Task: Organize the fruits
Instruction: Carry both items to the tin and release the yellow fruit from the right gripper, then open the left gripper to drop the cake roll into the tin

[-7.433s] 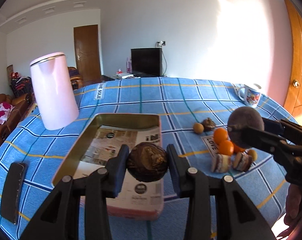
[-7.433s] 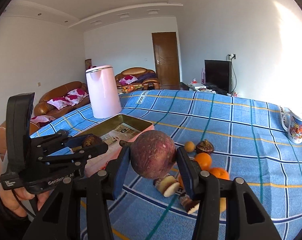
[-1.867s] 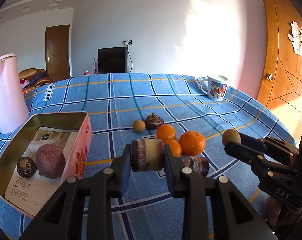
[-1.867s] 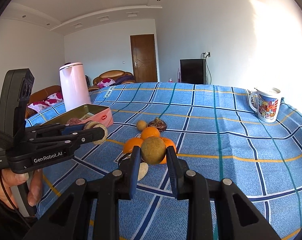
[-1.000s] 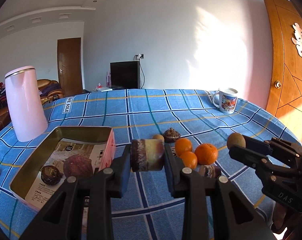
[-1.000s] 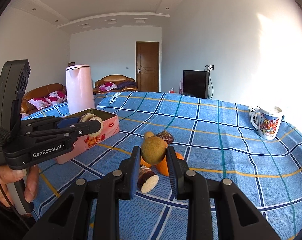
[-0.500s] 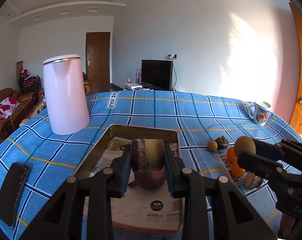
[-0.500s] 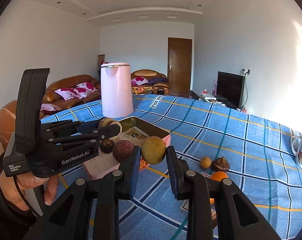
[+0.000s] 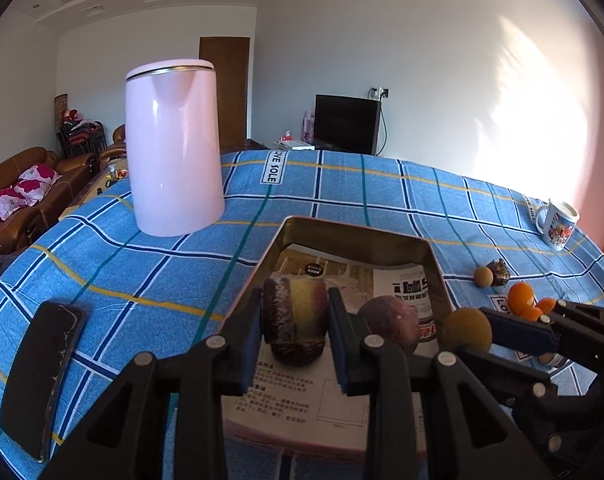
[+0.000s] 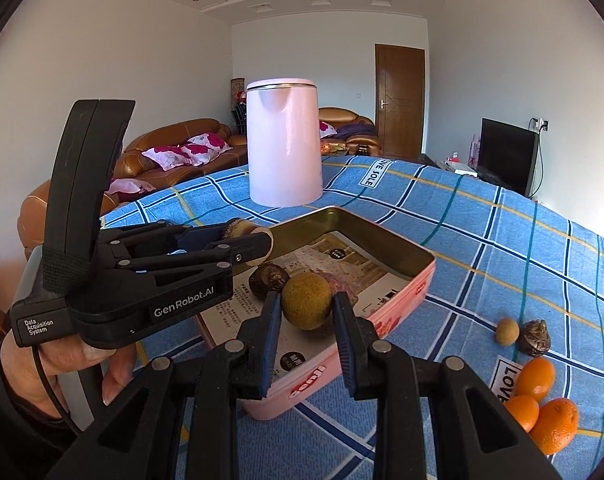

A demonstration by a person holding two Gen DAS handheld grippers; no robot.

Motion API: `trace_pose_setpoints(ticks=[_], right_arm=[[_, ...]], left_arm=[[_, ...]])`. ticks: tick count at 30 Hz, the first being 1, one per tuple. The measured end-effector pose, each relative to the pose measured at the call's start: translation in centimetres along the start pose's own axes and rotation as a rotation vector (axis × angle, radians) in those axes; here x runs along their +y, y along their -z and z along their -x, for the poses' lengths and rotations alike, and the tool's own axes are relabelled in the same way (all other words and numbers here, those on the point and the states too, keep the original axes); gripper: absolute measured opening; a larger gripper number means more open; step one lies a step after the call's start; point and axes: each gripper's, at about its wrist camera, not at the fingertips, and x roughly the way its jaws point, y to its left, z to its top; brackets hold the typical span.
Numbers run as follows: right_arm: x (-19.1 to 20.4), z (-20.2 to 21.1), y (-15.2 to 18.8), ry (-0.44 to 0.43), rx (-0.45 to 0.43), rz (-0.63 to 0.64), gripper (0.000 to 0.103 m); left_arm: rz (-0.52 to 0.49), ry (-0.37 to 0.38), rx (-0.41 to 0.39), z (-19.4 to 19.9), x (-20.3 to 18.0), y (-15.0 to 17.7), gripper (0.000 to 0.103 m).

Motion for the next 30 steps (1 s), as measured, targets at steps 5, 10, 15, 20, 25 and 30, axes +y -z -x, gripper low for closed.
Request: trace_pose_setpoints(ticks=[5, 10, 15, 20, 25, 30], right_arm=[[0.8, -1.2, 0.3, -0.012, 0.039, 0.015, 0.028], [1.0, -1.5, 0.5, -0.017, 0.06, 0.017, 0.028], [1.0, -2.1, 0.4, -0.017, 0.089, 0.02, 0.028], [0.8, -1.8, 0.4, -0.015, 0.085, 0.005, 0.049], [0.6, -1.0, 0.7, 0.025, 0.08, 0.006, 0.054], [-1.9, 2.4, 2.1, 0.125, 0.066, -0.031, 0.054]], left_arm=[[0.001, -0.005, 0.011, -0.2, 0.3, 0.1, 0.032], [-0.004, -0.006, 0.025, -0.5, 0.3, 0.1, 0.032], [-0.005, -0.011, 0.034, -0.7, 0.3, 0.2, 0.032], [-0.003, -0.02, 0.031, -0.6, 0.4, 0.3, 0.035], [0.007, -0.02, -0.009, 0.6, 0.3, 0.1, 0.07], [0.011, 0.006, -0.062, 2.1, -0.7, -0.2, 0.089]])
